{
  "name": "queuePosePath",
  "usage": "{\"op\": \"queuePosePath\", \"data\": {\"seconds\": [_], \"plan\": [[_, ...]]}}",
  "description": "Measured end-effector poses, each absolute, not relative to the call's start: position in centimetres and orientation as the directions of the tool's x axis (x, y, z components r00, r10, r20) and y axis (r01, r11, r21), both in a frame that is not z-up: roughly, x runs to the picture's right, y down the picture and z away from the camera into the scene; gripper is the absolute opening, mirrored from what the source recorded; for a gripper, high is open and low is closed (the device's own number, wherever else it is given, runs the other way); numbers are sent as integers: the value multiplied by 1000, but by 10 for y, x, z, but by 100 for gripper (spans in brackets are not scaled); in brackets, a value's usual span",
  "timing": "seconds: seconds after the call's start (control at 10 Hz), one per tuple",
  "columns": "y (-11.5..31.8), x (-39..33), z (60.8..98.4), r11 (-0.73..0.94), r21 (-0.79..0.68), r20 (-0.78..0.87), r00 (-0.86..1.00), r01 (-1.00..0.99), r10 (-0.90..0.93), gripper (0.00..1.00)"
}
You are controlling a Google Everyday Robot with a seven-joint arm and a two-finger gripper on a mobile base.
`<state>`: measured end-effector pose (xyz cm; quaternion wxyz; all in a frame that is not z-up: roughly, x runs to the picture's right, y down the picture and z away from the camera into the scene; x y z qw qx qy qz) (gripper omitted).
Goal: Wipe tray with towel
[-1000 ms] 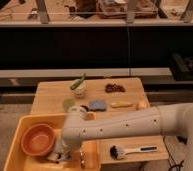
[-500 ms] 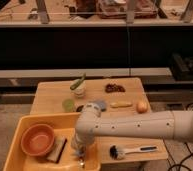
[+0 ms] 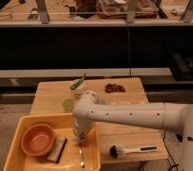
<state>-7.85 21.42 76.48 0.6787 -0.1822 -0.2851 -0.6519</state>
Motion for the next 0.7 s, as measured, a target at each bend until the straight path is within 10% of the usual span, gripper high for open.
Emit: {"op": "queuePosePath", "data": {"seconds": [0.7], "plan": [[253,-152,719,7,260,609,-159,965,-777,10]]}}
